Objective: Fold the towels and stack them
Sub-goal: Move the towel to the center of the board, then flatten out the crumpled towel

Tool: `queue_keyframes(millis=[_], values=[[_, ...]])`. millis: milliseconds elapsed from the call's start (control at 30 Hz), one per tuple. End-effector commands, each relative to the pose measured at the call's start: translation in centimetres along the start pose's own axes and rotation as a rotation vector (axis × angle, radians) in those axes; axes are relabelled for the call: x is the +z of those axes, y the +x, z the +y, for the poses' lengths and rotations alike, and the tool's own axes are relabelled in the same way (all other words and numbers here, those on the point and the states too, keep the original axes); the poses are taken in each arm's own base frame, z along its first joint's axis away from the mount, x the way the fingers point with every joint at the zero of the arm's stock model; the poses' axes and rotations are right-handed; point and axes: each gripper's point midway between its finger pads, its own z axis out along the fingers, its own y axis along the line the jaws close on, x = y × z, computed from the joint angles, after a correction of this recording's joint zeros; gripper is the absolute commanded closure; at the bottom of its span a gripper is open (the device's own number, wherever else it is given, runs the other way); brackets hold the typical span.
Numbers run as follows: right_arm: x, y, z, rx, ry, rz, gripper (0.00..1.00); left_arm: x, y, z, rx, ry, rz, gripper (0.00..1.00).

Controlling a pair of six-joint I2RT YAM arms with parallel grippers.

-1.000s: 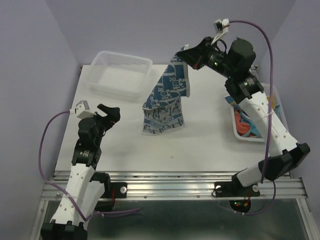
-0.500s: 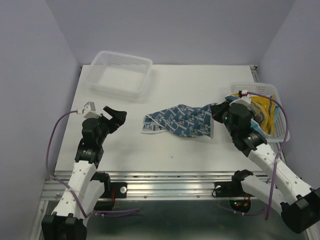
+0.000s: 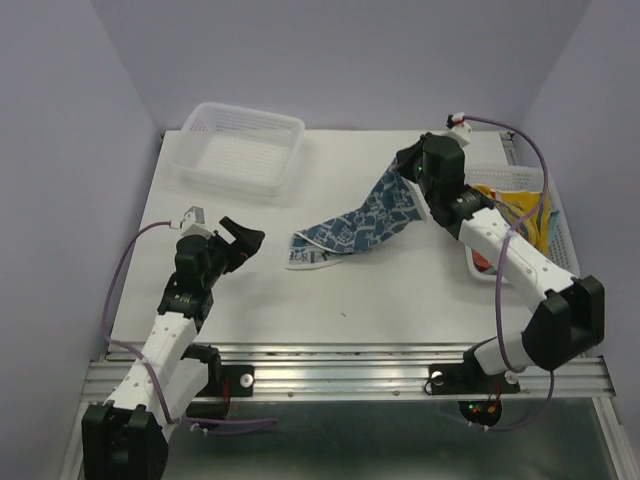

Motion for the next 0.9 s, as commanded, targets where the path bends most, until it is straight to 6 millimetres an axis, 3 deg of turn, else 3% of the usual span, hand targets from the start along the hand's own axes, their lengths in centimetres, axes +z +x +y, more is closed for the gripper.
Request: queue_keyframes(millis=[0,33,67,100,167,233,333,367,400,433,467,500,567,600,633,700,733,800,867], values=[[3.5,-5.9,3.9,0.04,-0.004,-0.18,0.99,0.9,-0.1,-0.3,0.029,0.009,-0.004,0.01],[4.3,-7.2,4.8,0.034,0.006,-0.21,0.99,1.0,-0.1,-0.2,0.031,0.003,-0.007,0.01],[5.2,-6.9,4.9,0.032,0.016,-0.206,0.97,1.2,0.0,0.0,0.033,-0.004,-0.002,0.01],[7.3,-5.1,4.1,0.008,0.046,-0.175,0.95,1.6,0.4,0.3,0.034,-0.02,0.013,0.01],[8.7,-4.6,4.8,0.0,0.024,-0.171,0.9,1.9,0.4,0.4,0.037,-0.028,0.016,0.01],[10.9,-2.7,5.0,-0.026,-0.01,-0.159,0.85,2.4,1.0,0.5,0.047,-0.035,0.038,0.01],[12.9,-1.0,5.4,-0.082,-0.048,-0.117,0.69,3.2,2.2,0.5,0.065,-0.048,0.082,0.01],[13.8,1.3,5.0,-0.127,-0.053,-0.039,0.58,3.4,2.8,-0.1,0.081,-0.041,0.095,0.01],[13.6,2.1,5.9,-0.158,-0.094,0.02,0.3,3.8,3.2,0.0,0.091,-0.057,0.108,0.01],[13.6,2.6,5.9,-0.184,-0.105,0.048,0.1,3.9,4.3,-0.5,0.104,-0.047,0.136,0.01],[13.2,2.5,6.1,-0.189,-0.118,0.053,0.0,4.1,4.7,-0.5,0.112,-0.052,0.149,0.01],[12.5,3.9,5.2,-0.214,-0.108,0.107,0.0,4.4,5.4,-0.3,0.119,-0.065,0.171,0.01],[11.1,4.6,4.1,-0.23,-0.098,0.144,0.0,4.9,5.8,-0.4,0.132,-0.078,0.182,0.01],[9.2,3.6,4.2,-0.221,-0.108,0.132,0.0,5.0,6.3,-0.5,0.142,-0.081,0.194,0.01],[8.3,6.1,1.6,-0.232,-0.064,0.19,0.0,5.5,6.5,0.0,0.152,-0.112,0.195,0.01],[5.5,6.4,0.0,-0.204,-0.044,0.204,0.0,6.2,7.5,0.7,0.178,-0.155,0.221,0.01],[4.3,9.3,-3.4,-0.215,0.017,0.262,0.0,6.5,7.4,0.6,0.191,-0.172,0.217,0.01],[2.3,10.0,-4.8,-0.175,0.04,0.265,0.0,7.2,8.6,1.2,0.213,-0.211,0.259,0.01],[0.8,12.7,-7.8,-0.171,0.093,0.315,0.0,7.8,9.5,1.6,0.238,-0.253,0.291,0.03]])
